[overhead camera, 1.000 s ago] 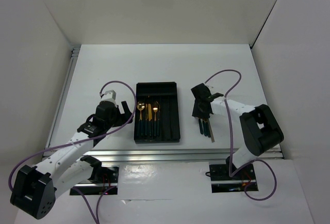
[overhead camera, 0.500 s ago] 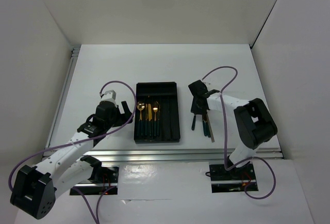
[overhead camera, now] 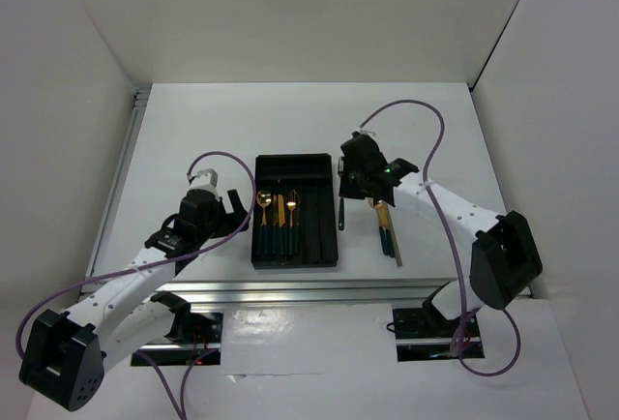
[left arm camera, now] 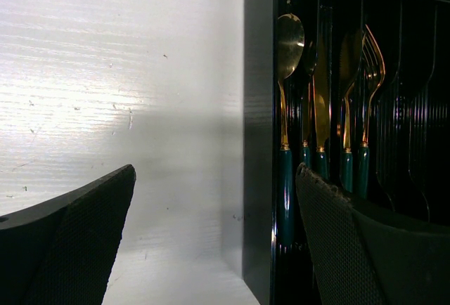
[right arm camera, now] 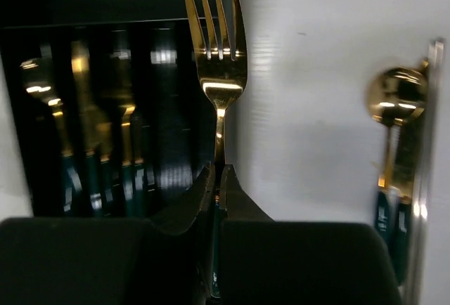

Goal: Sort the eating utensils into containers

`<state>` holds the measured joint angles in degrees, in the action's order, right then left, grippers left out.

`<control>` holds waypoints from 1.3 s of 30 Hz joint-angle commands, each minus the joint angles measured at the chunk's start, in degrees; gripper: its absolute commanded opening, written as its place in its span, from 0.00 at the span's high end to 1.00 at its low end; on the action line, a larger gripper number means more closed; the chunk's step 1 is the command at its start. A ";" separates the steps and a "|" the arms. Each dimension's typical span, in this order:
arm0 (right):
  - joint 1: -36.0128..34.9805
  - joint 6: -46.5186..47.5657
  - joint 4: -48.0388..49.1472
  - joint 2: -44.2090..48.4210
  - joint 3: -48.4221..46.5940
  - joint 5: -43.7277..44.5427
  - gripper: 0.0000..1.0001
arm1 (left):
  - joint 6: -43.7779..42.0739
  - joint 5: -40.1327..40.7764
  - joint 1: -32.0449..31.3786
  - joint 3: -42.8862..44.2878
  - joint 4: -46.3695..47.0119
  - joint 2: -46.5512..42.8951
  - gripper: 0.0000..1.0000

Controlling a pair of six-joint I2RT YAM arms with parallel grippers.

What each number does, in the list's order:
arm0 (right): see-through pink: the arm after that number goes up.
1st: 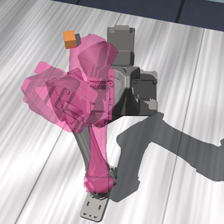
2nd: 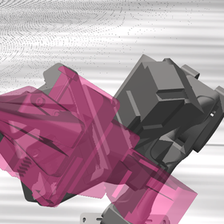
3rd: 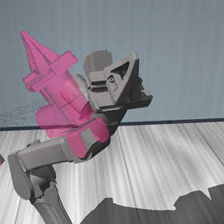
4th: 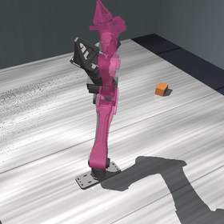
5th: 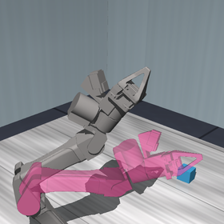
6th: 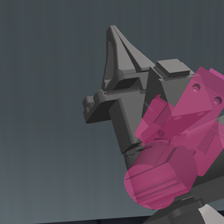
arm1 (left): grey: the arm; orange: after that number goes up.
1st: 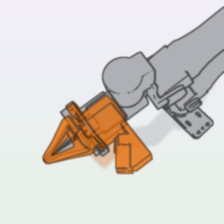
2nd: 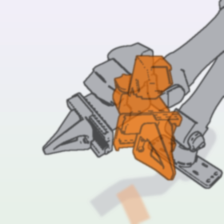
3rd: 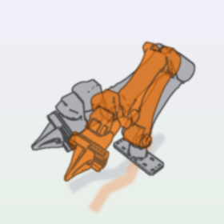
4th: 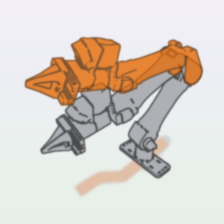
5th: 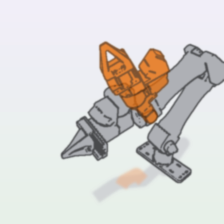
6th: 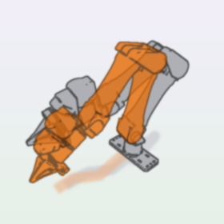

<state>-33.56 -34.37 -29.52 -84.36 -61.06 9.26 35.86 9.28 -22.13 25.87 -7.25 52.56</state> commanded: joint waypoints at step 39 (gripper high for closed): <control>-15.92 -13.71 6.31 -19.79 -12.94 -1.43 1.00 | -1.32 -0.05 0.42 -0.38 2.06 -0.96 0.00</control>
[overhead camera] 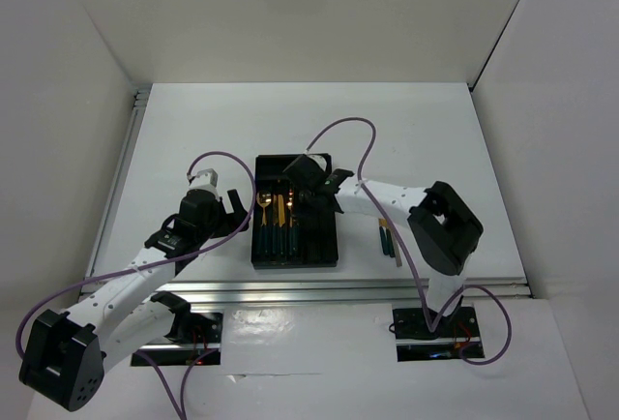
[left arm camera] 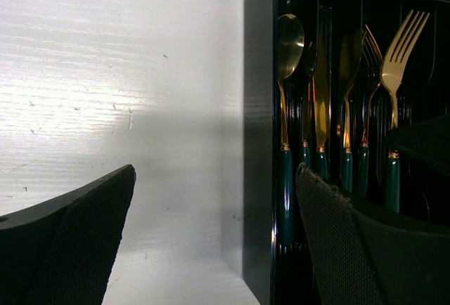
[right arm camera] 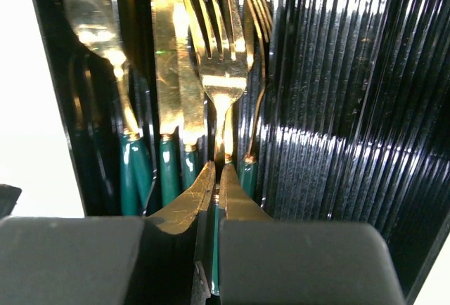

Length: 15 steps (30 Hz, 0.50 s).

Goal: Sort the eating utensils into containers

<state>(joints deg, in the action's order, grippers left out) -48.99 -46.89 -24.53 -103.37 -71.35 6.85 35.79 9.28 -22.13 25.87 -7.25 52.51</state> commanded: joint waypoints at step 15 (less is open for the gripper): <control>-1.02 0.40 -1.13 -0.87 -5.28 2.55 0.58 | -1.25 -0.05 0.42 -0.38 2.06 -0.92 0.00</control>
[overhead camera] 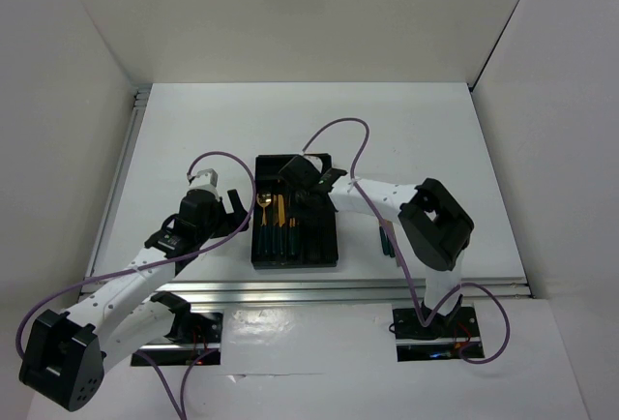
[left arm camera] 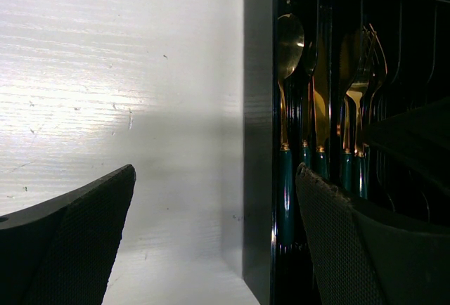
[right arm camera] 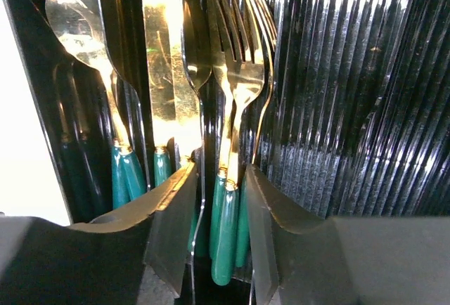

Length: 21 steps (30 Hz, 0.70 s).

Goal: Sort the eating utensils into containers

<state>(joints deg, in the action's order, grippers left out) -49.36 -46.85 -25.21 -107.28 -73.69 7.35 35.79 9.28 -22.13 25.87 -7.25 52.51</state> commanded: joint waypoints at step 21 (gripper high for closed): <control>21.05 1.32 -11.09 29.59 19.71 8.65 0.46 | -1.25 -0.58 0.42 -0.38 2.06 -1.45 0.00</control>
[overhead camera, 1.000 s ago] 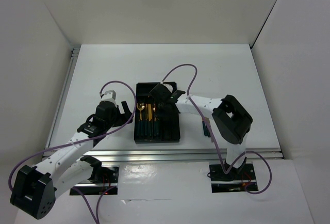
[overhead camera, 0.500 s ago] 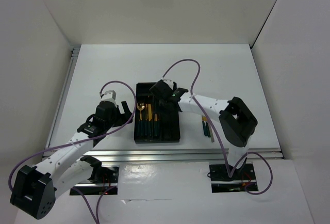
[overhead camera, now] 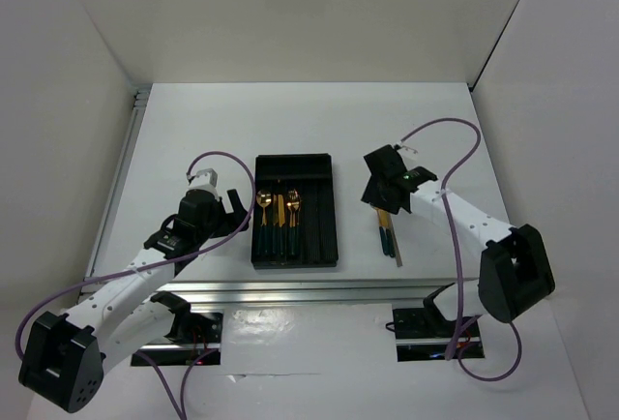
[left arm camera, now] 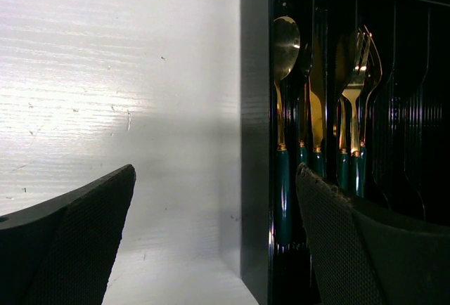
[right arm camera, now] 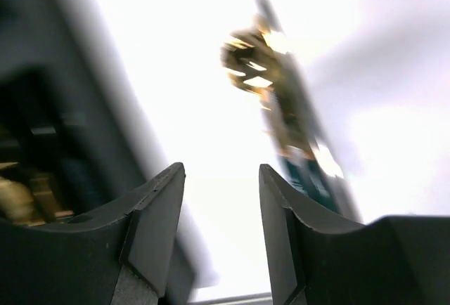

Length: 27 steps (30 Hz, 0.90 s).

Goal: Sort the eating utensils into containers

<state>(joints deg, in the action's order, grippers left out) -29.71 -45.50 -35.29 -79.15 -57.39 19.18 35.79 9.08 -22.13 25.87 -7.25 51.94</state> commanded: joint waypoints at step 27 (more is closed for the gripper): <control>7.30 7.79 6.03 -6.71 11.60 -10.13 0.62 | -1.25 -0.38 0.42 -0.91 2.59 -0.35 0.00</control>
<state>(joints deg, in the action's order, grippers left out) -22.61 -38.50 -30.68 -85.10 -45.67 9.56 35.77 9.06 -22.02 25.36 -7.18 51.94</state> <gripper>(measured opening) 0.389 0.999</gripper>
